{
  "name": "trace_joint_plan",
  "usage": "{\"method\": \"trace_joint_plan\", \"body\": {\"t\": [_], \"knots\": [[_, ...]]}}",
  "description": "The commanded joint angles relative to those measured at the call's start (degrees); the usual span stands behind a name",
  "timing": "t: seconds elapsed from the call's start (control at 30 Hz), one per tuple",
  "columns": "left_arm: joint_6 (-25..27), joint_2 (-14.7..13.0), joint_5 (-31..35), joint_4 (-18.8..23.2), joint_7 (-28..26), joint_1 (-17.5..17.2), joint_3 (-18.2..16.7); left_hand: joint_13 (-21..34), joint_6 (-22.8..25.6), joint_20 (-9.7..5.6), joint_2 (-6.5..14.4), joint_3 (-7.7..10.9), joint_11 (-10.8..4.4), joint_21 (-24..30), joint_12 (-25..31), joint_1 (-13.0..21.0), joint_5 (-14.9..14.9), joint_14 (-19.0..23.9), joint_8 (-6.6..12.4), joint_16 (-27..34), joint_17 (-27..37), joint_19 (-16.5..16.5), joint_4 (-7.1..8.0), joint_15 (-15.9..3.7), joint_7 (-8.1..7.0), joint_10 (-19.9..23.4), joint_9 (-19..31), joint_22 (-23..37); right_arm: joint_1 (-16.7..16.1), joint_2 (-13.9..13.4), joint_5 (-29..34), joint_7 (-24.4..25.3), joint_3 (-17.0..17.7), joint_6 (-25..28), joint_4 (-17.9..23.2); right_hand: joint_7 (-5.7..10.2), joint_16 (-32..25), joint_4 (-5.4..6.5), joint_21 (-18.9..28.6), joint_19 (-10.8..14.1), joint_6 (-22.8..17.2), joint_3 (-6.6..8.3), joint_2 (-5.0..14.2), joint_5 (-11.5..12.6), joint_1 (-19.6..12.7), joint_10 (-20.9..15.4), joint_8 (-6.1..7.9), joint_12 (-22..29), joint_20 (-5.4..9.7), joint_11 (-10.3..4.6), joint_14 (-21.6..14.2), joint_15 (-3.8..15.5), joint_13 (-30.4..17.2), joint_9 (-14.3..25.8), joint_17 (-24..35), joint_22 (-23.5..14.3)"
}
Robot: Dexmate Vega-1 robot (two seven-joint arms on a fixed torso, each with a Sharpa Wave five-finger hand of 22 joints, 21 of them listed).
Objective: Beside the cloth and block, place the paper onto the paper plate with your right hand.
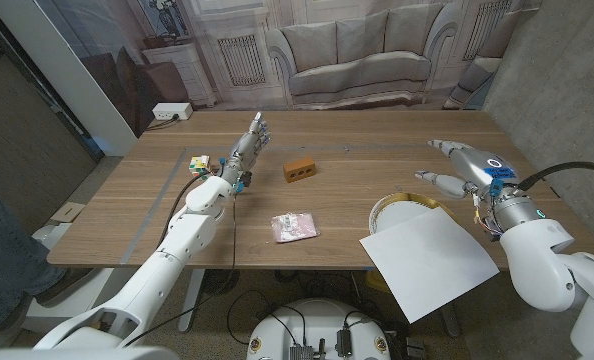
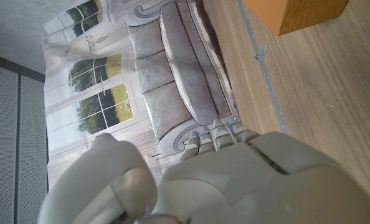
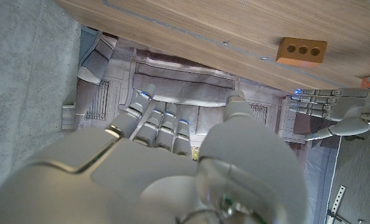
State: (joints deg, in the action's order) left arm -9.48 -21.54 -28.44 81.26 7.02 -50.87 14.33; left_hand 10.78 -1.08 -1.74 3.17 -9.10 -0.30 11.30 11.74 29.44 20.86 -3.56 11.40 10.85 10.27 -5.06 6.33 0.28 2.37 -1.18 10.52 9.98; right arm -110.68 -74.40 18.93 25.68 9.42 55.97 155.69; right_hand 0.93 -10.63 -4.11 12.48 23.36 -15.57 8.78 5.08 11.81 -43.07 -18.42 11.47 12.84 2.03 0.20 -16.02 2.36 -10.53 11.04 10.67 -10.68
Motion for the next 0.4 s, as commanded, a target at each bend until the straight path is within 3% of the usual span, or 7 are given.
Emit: {"method": "trace_joint_plan", "body": {"t": [0.03, 0.4], "knots": [[-1.7, -0.9, -1.7, -0.5, 0.5, -0.9, -1.4, 0.1, 0.2, -0.02, 0.2, -0.6, -0.15, 0.1, -0.1, 0.3, 0.1, -0.5, -0.07, 0.0, 0.3, -0.7, 0.06, 0.25, 0.42, -0.3, 0.3, 0.3, 11.8, -3.4, -3.1, 0.4, -9.9, 3.4, 0.8, 0.11, -0.2, 0.04, -0.1, -0.2, -0.5, 0.01, -0.1, 0.5, 0.3, -0.4, 0.1, -0.2, 0.12, -0.07, -0.5, 0.87, -0.3, 0.3, 0.1, -0.1], [-1.9, -0.2, -1.6, -4.3, 2.7, 1.8, -1.1, 0.1, 0.2, 0.03, 0.3, -0.76, -0.03, 0.1, -0.1, 0.3, 0.1, -0.6, -0.08, 0.0, 0.3, -0.6, 0.06, 0.3, 0.29, -0.3, 0.3, 0.3, 18.5, -3.2, -3.5, 0.5, -16.1, 5.9, 1.5, 0.16, -0.2, -0.01, -0.2, -0.3, -0.5, 0.01, -0.07, 0.5, 0.3, -0.4, 0.08, -0.2, 0.08, -0.16, -0.5, 0.88, -0.3, 0.3, 0.1, -0.1]]}}
